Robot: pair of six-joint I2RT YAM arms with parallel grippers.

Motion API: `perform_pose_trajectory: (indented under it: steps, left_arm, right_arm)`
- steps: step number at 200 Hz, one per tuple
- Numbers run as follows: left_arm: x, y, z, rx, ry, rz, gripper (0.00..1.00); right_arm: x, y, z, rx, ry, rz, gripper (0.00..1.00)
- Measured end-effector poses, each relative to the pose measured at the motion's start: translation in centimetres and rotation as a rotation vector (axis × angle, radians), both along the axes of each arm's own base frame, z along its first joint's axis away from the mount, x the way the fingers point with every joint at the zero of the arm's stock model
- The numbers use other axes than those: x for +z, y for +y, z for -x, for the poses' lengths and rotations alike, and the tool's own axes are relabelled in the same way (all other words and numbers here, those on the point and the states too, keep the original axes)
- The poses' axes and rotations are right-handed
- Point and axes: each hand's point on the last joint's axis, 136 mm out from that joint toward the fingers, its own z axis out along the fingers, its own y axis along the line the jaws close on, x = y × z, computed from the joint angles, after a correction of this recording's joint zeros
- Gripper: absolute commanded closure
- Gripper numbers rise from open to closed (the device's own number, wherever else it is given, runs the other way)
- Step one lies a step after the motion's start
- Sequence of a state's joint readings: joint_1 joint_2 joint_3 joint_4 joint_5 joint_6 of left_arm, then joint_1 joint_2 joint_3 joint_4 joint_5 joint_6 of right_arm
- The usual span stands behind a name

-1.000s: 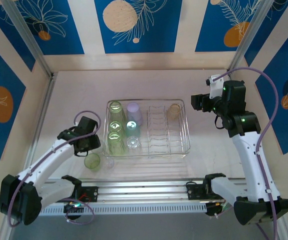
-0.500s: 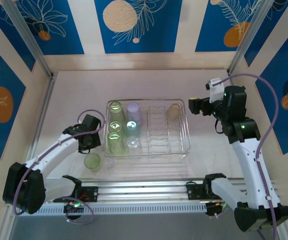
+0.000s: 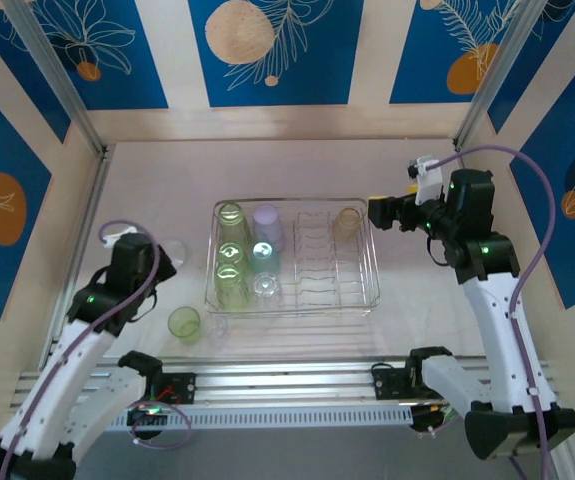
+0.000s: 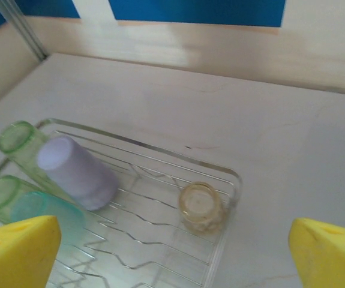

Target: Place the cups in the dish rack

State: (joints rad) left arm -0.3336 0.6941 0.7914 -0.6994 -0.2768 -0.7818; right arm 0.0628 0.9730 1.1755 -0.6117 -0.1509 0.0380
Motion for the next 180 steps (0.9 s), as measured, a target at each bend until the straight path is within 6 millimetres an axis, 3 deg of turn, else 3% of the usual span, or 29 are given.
perform_pose_trajectory:
  steps: [20, 44, 71, 98, 113, 121, 146, 180]
  left_arm:
    - [4.5, -2.2, -0.8, -0.075, -0.156, 0.140, 1.00]
    - [8.7, -6.6, -2.7, -0.244, -0.271, 0.321, 1.00]
    - [12.1, -11.8, -4.8, -0.453, -0.345, 0.534, 1.00]
    - [14.0, -15.7, -6.1, -0.622, -0.373, 0.695, 1.00]
    - [15.0, -17.5, -5.9, -0.712, -0.392, 0.758, 1.00]
    - [15.6, -18.5, -5.6, -0.760, -0.398, 0.781, 1.00]
    - [17.9, -21.6, -3.7, -0.922, -0.425, 0.826, 1.00]
    - [20.7, -23.4, -1.4, -1.056, -0.494, 0.847, 1.00]
  right_arm:
    - [1.5, 0.8, -0.4, 0.028, 0.046, -0.106, 0.09]
    - [3.5, 2.5, -0.2, 0.104, 0.086, -0.228, 0.10]
    - [5.2, 5.1, 1.3, 0.227, 0.127, -0.349, 0.10]
    - [6.7, 8.2, 3.0, 0.368, 0.162, -0.439, 0.09]
    - [7.3, 9.8, 3.5, 0.437, 0.183, -0.464, 0.07]
    - [7.5, 10.7, 3.7, 0.469, 0.193, -0.470, 0.00]
    - [7.9, 13.2, 3.9, 0.556, 0.222, -0.478, 0.01]
    - [7.5, 15.3, 4.0, 0.627, 0.264, -0.497, 0.01]
